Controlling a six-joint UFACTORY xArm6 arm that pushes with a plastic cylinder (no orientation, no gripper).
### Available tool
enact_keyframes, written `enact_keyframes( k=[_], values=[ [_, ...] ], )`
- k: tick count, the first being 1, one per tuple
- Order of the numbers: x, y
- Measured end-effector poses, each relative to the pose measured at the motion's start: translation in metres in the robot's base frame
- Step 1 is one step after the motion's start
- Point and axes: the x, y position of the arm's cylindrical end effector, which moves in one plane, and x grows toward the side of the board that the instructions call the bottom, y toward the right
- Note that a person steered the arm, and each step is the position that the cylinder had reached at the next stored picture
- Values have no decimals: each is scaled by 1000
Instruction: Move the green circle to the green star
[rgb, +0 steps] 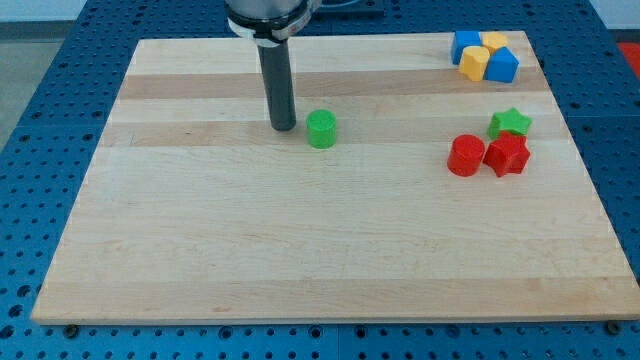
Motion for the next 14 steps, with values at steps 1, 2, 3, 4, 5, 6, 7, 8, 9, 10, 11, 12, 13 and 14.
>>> enact_keyframes(
  k=[1,2,3,4,5,6,7,8,9,10,11,12,13,14],
  values=[
    [5,11],
    [20,11],
    [30,14],
    [30,36],
    [21,58],
    [12,76],
    [-3,76],
    [-9,77],
    [-4,78],
    [13,78],
    [15,87],
    [15,106],
    [15,126],
    [15,143]
  ],
)
